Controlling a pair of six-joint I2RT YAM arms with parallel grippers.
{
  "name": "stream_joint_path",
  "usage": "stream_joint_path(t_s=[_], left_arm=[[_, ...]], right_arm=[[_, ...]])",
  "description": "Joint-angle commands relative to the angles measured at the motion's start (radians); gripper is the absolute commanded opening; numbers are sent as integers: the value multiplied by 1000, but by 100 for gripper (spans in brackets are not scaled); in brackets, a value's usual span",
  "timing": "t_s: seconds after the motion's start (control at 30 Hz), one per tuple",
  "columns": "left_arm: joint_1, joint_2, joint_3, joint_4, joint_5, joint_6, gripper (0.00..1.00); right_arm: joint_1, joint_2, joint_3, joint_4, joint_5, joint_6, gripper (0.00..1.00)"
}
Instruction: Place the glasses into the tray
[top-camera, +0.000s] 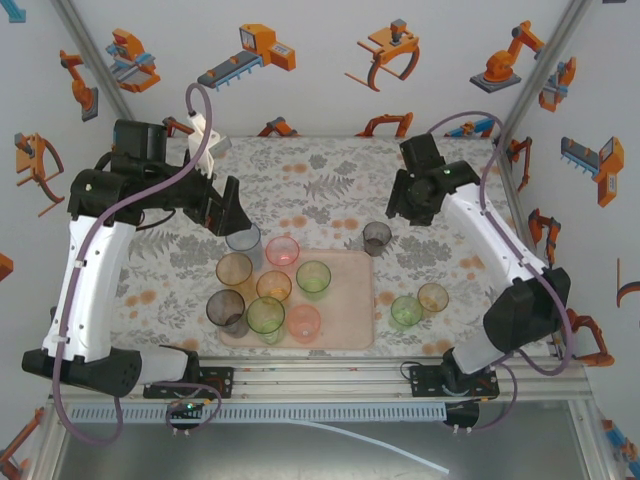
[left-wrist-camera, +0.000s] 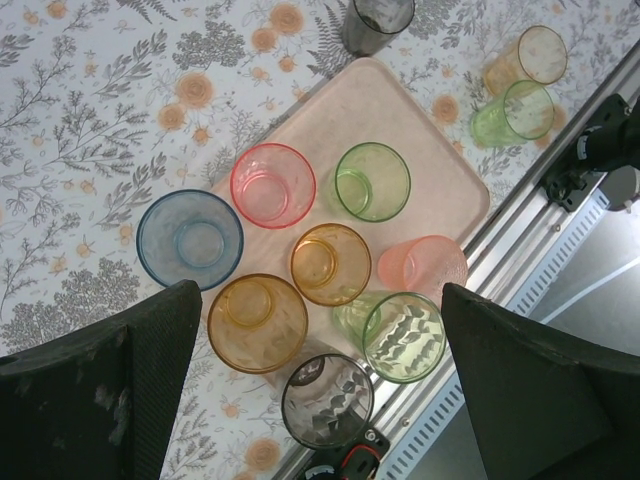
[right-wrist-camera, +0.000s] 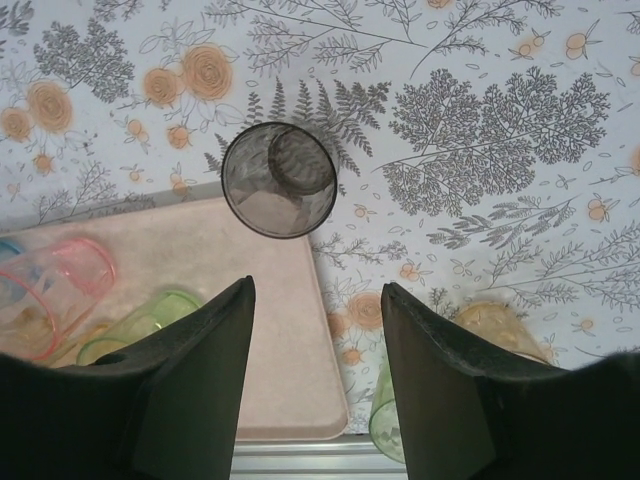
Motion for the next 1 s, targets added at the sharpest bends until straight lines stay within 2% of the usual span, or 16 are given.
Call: stream_joint_path(t_s=[0.0,0.43,0.97], left_arm=[[-3,0,0,-13,26,7,97],[-3,-29,-29,-15,-4,5,97],[-3,-17,-37,-11,27,2,97]], right_arm=[[-10,43,-21,60,-46,-25,50],[-17,122,-79,107,-35,-41,44],[-17,208,-95,150,-30,-40,40]])
